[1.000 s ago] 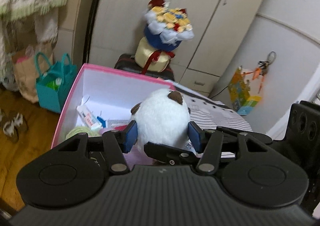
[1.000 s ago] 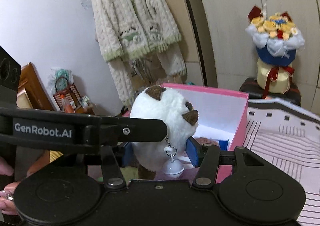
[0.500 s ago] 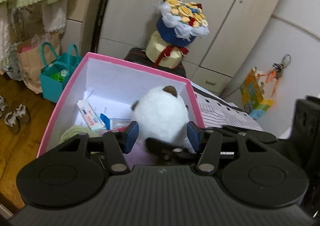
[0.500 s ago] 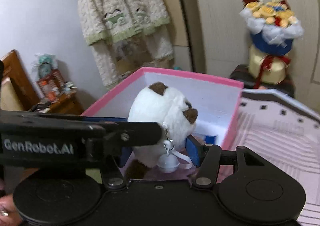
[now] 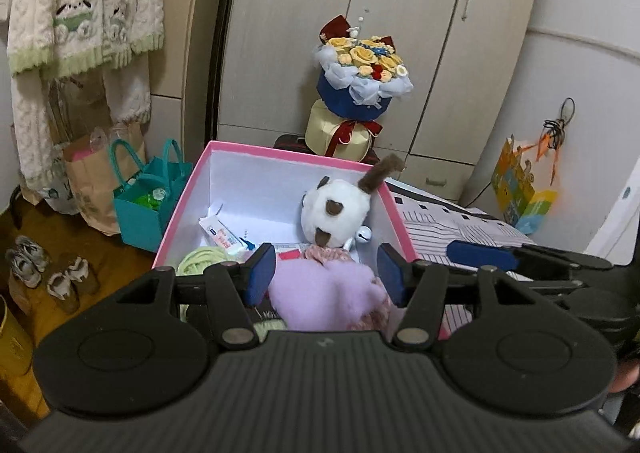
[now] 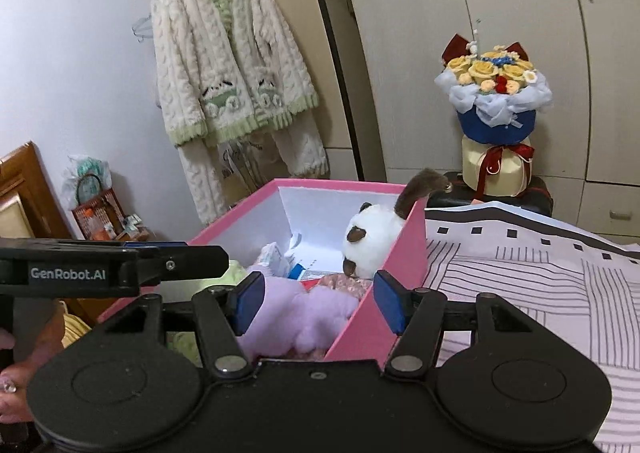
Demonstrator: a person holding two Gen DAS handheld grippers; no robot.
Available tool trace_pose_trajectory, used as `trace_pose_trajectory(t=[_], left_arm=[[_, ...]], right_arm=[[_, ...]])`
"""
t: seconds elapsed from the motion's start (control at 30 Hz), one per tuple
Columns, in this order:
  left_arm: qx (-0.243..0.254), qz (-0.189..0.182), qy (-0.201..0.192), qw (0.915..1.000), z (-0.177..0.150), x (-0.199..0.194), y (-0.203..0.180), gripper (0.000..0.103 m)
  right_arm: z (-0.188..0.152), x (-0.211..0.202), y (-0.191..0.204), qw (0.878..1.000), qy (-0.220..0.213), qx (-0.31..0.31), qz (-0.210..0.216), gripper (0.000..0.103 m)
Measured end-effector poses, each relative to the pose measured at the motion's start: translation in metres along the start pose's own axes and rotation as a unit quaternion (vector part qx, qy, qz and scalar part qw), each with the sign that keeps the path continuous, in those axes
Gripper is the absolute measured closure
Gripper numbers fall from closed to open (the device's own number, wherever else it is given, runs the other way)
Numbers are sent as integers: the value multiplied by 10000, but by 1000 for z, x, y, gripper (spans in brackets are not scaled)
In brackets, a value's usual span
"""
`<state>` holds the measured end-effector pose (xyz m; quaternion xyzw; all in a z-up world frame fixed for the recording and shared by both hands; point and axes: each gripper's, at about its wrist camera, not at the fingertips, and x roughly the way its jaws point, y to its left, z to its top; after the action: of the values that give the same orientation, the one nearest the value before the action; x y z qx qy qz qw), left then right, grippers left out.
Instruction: Organize soft objects
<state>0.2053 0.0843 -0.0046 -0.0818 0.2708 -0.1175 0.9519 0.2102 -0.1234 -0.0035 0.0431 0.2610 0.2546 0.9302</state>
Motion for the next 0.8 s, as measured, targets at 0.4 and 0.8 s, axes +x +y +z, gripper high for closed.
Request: trace_pose_trajectory(t=[0.4, 0.8], left_arm=[[369, -172, -207, 9990, -13, -73, -35, 37], [528, -264, -462, 9972, -36, -119, -63, 30]], right_arm=[[-9, -93, 11, 9972, -327, -133, -663, 35], [-31, -165, 25, 9930, -415, -234, -1082, 30]])
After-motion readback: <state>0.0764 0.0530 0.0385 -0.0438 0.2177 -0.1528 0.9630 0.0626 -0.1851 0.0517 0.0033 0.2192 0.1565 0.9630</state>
